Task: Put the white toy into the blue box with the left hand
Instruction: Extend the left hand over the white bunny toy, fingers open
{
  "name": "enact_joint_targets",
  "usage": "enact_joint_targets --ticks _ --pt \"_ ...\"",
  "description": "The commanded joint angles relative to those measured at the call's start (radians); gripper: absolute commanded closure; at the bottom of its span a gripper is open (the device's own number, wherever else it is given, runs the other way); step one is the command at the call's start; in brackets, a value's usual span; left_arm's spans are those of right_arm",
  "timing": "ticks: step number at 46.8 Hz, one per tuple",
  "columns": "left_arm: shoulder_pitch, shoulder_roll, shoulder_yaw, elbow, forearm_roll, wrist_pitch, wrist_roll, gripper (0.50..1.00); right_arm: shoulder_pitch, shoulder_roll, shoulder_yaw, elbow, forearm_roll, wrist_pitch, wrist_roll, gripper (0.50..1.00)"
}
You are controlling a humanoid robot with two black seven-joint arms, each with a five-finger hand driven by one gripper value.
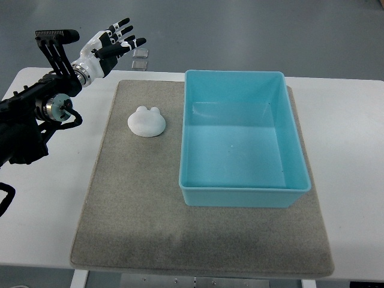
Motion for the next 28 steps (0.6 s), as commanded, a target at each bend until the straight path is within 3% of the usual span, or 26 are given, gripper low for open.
enact_joint_targets --ticks 1,14,28 --pt "-0.003 0.014 0.002 -0.015 0.065 -0.007 0.000 0.508 0.000 0.000 0.000 0.000 0.000 0.000 0.000 0.564" --pt "-0.040 0.155 0.077 -0.231 0.161 -0.009 0.001 0.510 0.000 0.000 0.000 0.000 0.000 0.000 0.000 0.564" --pt "-0.107 0.231 0.267 -0.357 0.164 -0.009 0.006 0.510 0.000 0.000 0.000 0.000 0.000 0.000 0.000 0.564"
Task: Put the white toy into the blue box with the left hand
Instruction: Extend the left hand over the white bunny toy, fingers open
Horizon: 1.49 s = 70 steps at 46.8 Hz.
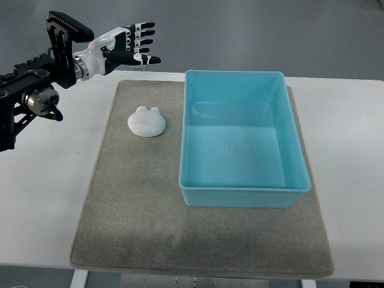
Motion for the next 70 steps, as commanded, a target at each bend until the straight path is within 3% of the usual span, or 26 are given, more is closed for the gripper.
enact_joint_targets --ticks 1,22,30,51,70 --pt "-0.019 0.015 0.050 -0.027 0.006 0.000 0.005 0.510 0.000 0.000 0.000 0.000 0.000 0.000 -0.001 0.564" --pt "-0.050 0.121 0.108 -0.186 0.454 -0.001 0.008 0.510 0.000 0.000 0.000 0.000 0.000 0.000 0.000 0.564" --pt "-0.059 0.131 0.110 -0.186 0.523 -0.040 0.008 0.510 0.000 0.000 0.000 0.000 0.000 0.000 0.000 0.564" --pt "-0.073 0.125 0.111 -0.186 0.790 -0.043 0.008 0.510 0.000 0.000 0.000 0.000 0.000 0.000 0.000 0.564" --pt "-0.081 0.112 0.177 -0.177 0.801 -0.035 0.009 0.512 0.000 0.000 0.000 0.000 0.000 0.000 0.000 0.564"
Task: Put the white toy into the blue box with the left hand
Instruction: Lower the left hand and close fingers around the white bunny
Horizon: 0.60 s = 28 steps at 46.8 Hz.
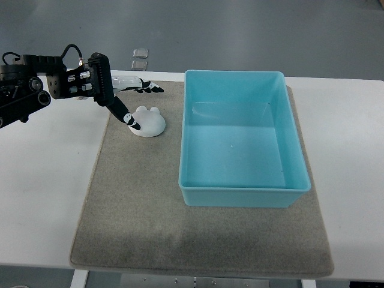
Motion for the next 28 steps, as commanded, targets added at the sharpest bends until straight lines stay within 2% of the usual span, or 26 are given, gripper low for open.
enact_joint_targets --ticks 1,28 --pt "-0.002 -0.008 0.022 0.006 0.000 0.009 0.000 0.512 0.000 0.000 0.000 0.000 0.000 0.000 0.000 0.564" --pt "0.016 -0.041 0.029 0.012 -0.002 0.020 0.005 0.510 0.000 0.000 0.000 0.000 0.000 0.000 0.000 0.564"
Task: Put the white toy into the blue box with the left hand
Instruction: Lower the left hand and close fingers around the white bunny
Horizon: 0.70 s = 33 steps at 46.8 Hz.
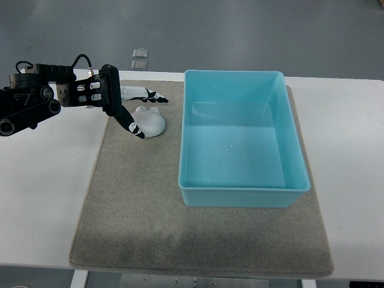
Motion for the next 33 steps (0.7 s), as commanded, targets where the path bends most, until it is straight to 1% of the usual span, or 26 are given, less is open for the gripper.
enact_joint_targets --ticks 1,12,15,17,20,22,24,26,29,32,33 --pt "0.001 -0.001 0.006 0.000 0.001 0.000 0.000 0.512 0.000 0.000 0.000 0.000 0.000 0.000 0.000 0.564" --pt "-0.003 -0.001 0.029 0.003 0.003 0.000 -0.002 0.527 0.000 0.000 0.000 0.000 0.000 0.000 -0.001 0.564" --pt "-0.005 -0.001 0.029 0.003 0.010 0.000 -0.002 0.544 0.000 0.000 0.000 0.000 0.000 0.000 0.000 0.564" --pt "-0.006 -0.001 0.029 0.003 0.023 0.000 -0.002 0.572 0.000 0.000 0.000 0.000 0.000 0.000 0.000 0.564" --pt "-0.005 -0.001 0.029 0.008 0.038 0.000 -0.002 0.636 0.000 0.000 0.000 0.000 0.000 0.000 0.000 0.564" --pt "-0.005 -0.001 0.029 0.014 0.043 0.002 -0.002 0.647 0.000 0.000 0.000 0.000 0.000 0.000 -0.001 0.564" --pt "-0.005 -0.001 0.029 0.015 0.043 0.000 -0.002 0.677 0.000 0.000 0.000 0.000 0.000 0.000 0.000 0.564" --pt "-0.005 -0.001 0.029 0.015 0.044 0.000 -0.002 0.692 0.000 0.000 0.000 0.000 0.000 0.000 0.000 0.564" --pt "-0.005 -0.001 0.029 0.015 0.044 0.002 -0.002 0.733 0.000 0.000 0.000 0.000 0.000 0.000 -0.001 0.564" --pt "-0.005 -0.001 0.029 0.015 0.044 0.000 -0.002 0.799 0.000 0.000 0.000 0.000 0.000 0.000 0.000 0.564" --pt "-0.005 -0.001 0.029 0.015 0.044 0.000 -0.002 0.812 0.000 0.000 0.000 0.000 0.000 0.000 -0.001 0.564"
